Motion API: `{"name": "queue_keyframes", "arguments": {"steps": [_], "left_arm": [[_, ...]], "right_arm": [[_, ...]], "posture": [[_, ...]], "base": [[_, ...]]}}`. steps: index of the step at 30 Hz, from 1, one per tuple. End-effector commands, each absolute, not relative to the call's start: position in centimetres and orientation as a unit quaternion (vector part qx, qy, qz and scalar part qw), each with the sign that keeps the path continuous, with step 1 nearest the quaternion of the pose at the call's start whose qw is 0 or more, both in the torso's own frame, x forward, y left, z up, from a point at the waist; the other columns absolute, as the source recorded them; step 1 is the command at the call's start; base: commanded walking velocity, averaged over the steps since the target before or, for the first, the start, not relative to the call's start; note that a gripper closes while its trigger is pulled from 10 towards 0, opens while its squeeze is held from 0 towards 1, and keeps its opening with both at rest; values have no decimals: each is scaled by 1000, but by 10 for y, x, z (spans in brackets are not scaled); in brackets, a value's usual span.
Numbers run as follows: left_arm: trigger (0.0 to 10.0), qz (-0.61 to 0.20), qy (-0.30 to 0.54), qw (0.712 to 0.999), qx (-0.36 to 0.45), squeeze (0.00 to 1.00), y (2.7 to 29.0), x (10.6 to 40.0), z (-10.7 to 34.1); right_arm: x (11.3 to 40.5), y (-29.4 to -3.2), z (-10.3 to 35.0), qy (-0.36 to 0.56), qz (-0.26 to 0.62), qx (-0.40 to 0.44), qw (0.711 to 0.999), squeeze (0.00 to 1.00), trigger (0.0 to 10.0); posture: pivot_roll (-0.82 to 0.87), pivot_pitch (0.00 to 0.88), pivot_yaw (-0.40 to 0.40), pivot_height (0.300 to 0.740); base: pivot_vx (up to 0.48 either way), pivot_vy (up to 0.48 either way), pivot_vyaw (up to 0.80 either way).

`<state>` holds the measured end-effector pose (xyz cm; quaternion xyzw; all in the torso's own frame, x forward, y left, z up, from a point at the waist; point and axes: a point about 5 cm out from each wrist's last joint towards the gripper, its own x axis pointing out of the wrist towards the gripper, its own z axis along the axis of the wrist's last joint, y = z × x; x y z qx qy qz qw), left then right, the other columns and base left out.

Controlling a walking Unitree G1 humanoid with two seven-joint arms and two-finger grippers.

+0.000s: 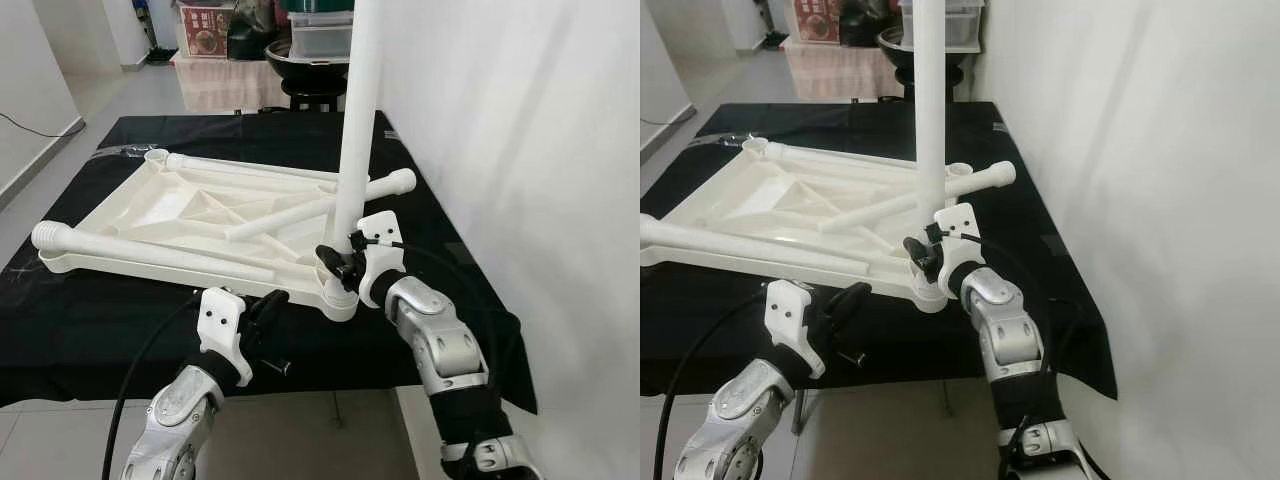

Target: Building children table

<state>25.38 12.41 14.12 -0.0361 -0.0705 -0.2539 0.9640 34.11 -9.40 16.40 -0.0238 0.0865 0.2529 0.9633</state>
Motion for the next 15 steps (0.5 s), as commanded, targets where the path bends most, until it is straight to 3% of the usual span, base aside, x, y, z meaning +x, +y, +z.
{"name": "queue_keyframes", "arguments": {"steps": [1, 2, 4, 5, 6, 7, 12, 15], "left_arm": [[10000, -256, -68, 964, -29, 0, 124, 253, 141], [10000, -256, -68, 964, -29, 0, 124, 253, 141], [10000, -256, -68, 964, -29, 0, 124, 253, 141], [10000, -257, -67, 964, -29, 0, 124, 253, 141], [10000, -257, -67, 964, -29, 0, 124, 253, 141], [10000, -258, -67, 963, -29, 0, 123, 253, 141], [10000, -259, -67, 963, -29, 0, 123, 253, 141], [10000, -259, -66, 963, -29, 0, 123, 252, 141]], "right_arm": [[339, -93, 158, 103, 261, -16, 960, 855, 10000], [340, -90, 165, 87, 293, -15, 952, 1000, 10000], [341, -87, 176, 68, 336, -15, 939, 1000, 10000], [345, -87, 184, 54, 375, -19, 925, 525, 10000], [345, -87, 184, 54, 375, -19, 925, 525, 10000], [348, -87, 191, 43, 419, -29, 906, 0, 10000], [352, -95, 182, 83, 501, -67, 859, 0, 10000], [360, -103, 168, 116, 482, -85, 864, 0, 10000]], "posture": [[20, 88, -32, 740], [21, 86, -35, 740], [21, 86, -35, 740], [18, 85, -31, 740], [18, 85, -31, 740], [22, 85, -31, 740], [27, 84, -32, 740], [28, 85, -33, 740]], "base": [[0, 0, 0], [0, 0, 0], [0, 0, 0], [0, 0, 0], [0, 0, 0], [0, 0, 0], [0, 0, 0], [0, 0, 0]]}}
